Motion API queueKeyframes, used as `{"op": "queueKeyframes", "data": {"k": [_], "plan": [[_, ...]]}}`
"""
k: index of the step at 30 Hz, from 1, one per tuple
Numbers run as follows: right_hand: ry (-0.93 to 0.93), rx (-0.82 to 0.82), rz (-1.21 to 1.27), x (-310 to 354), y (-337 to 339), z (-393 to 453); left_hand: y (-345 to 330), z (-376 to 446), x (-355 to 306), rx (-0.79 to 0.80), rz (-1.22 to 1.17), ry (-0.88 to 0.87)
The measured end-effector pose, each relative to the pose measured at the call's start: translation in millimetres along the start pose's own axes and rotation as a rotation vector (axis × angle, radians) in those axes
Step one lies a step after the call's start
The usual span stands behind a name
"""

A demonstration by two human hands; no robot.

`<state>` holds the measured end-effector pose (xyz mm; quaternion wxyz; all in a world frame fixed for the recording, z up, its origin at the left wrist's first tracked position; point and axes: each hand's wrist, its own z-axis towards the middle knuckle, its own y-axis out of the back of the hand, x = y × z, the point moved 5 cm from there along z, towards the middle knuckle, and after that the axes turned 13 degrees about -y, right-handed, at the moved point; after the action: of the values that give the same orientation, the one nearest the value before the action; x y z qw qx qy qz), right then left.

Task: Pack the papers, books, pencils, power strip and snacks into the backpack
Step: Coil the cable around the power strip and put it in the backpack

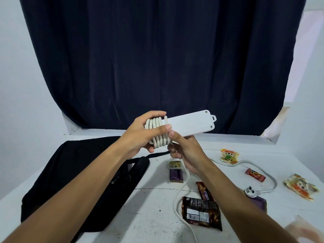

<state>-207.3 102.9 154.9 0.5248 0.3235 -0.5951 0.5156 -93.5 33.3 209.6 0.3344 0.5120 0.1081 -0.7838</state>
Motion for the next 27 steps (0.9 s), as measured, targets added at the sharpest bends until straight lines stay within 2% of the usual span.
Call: {"op": "queueKeyframes", "data": {"k": [9,13,19,27], "plan": [[0.06,-0.082,0.007,1.6,3.3,-5.2,2.0,1.0,-1.2,0.134,0.045,-0.071],[0.059,-0.109,0.064,2.8,2.2,-7.2,4.1,1.3,-4.0,0.113,0.09,-0.139],[-0.009,-0.127,0.233,4.8,2.4,-8.7,11.2,-1.7,-7.1,0.049,-0.007,-0.24],[0.005,-0.197,0.215,7.3,-1.4,-15.7,11.9,-5.5,-3.7,0.022,0.125,-0.3]]}}
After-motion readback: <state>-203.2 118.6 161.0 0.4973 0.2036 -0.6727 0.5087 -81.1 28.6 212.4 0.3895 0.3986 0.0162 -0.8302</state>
